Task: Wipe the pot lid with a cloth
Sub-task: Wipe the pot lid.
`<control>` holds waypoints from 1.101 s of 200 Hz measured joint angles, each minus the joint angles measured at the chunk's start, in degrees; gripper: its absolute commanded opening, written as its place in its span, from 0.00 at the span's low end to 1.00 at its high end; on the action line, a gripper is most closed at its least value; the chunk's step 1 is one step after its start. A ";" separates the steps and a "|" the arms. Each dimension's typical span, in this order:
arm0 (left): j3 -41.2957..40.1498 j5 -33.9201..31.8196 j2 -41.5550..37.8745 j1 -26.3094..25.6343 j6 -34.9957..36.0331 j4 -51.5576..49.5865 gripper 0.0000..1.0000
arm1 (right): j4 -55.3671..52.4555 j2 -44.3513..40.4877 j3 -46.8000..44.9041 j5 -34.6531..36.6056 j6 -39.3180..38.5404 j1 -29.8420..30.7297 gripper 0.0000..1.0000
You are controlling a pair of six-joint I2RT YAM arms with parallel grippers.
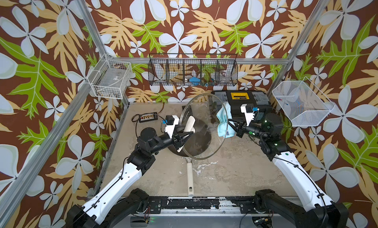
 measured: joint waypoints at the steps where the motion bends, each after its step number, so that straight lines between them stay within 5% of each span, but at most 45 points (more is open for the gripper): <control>1: -0.07 0.13 0.04 0.02 -0.07 0.22 0.00 | 0.33 0.02 0.00 -0.13 0.20 0.00 0.00; 71: -5.03 6.62 5.49 3.65 -7.10 18.47 0.00 | 16.11 3.48 -0.15 -6.27 10.86 0.00 0.00; 220: -3.76 15.06 12.94 3.69 -16.57 37.57 0.00 | 34.05 10.93 6.21 -10.47 22.29 7.28 0.00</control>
